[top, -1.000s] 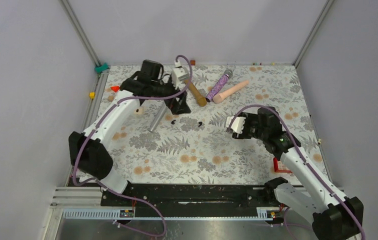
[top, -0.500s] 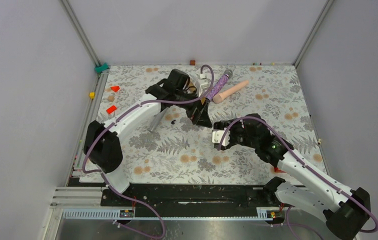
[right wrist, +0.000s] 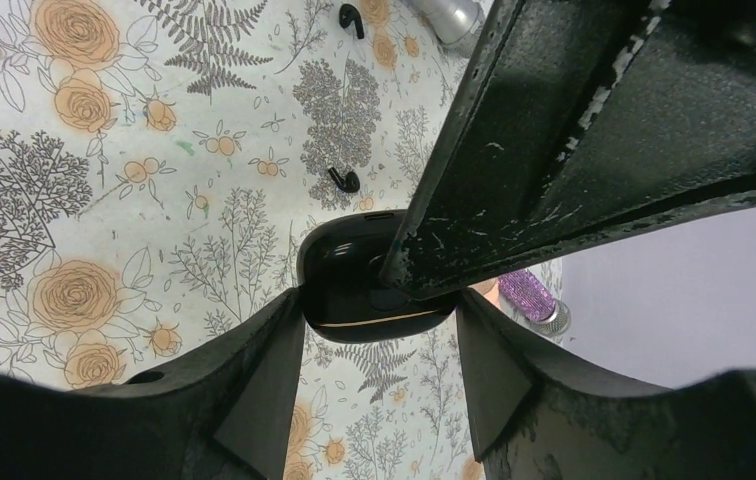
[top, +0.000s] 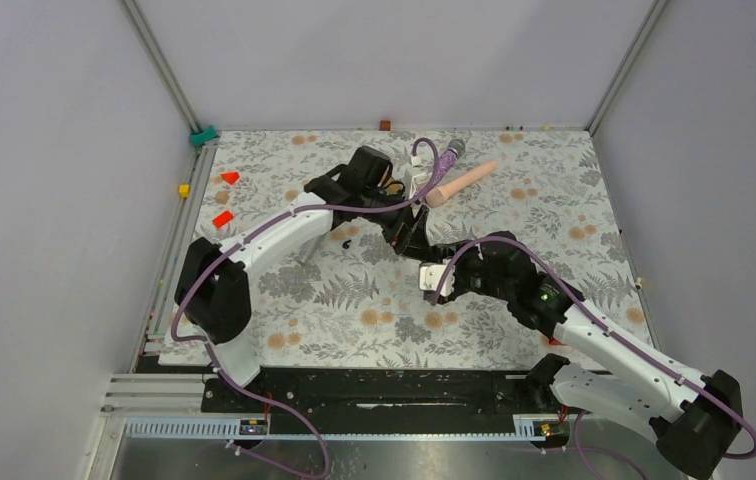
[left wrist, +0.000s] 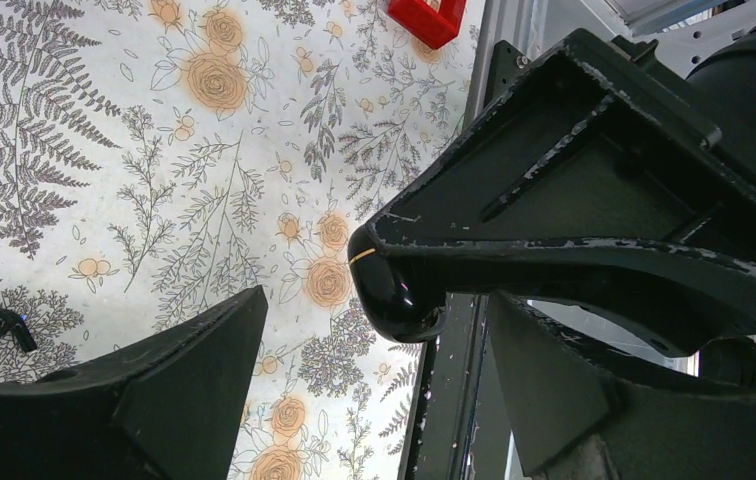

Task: Insert the wireless bluetooth earbuds into the charging case
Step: Pick up the charging case at the center of the board.

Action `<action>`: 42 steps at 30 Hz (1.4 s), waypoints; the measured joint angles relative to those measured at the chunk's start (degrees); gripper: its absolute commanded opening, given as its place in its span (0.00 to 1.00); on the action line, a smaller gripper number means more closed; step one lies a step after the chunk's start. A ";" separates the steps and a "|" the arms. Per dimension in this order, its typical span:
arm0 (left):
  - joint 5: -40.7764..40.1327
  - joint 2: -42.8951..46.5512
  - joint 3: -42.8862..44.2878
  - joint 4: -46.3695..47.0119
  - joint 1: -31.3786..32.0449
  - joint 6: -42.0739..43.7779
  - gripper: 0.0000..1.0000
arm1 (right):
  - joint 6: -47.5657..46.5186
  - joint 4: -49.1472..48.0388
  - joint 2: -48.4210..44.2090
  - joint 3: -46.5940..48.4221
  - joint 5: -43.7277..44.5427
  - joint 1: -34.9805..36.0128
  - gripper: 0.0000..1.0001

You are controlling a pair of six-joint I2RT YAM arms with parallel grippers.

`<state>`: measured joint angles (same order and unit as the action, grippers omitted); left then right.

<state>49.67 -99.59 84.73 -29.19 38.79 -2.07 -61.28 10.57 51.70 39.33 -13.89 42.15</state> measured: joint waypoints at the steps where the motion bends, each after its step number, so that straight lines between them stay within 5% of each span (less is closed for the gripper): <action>1: 0.04 -0.17 0.00 0.02 0.09 -0.04 0.76 | 0.00 -0.24 -0.02 -0.13 0.24 0.09 0.41; 12: 0.79 -2.67 0.00 0.11 1.29 -0.72 0.49 | -0.04 -0.61 -0.02 -0.37 1.31 0.90 0.41; 18: 2.27 -3.45 0.39 -0.70 1.57 -1.31 0.25 | -0.59 0.07 -0.04 -0.66 2.78 1.27 0.62; 24: 2.95 -3.54 0.44 -1.16 1.49 -0.74 0.23 | 1.81 0.26 -0.09 0.22 4.04 1.51 0.89; 28: 3.21 -3.48 0.44 -1.81 1.42 1.29 0.23 | 6.69 2.97 -0.07 4.57 5.07 1.53 0.97; 34: 4.13 1.11 0.46 -5.95 0.83 8.37 0.24 | 16.61 8.90 -0.63 14.71 1.60 0.52 0.99; 42: 4.59 14.38 2.86 -13.44 -0.39 25.55 0.26 | 33.35 12.26 -0.66 22.25 -19.37 -10.27 0.94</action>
<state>54.26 -85.21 87.59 -42.63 38.39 23.49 -27.92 22.83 51.05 61.58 -33.26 31.88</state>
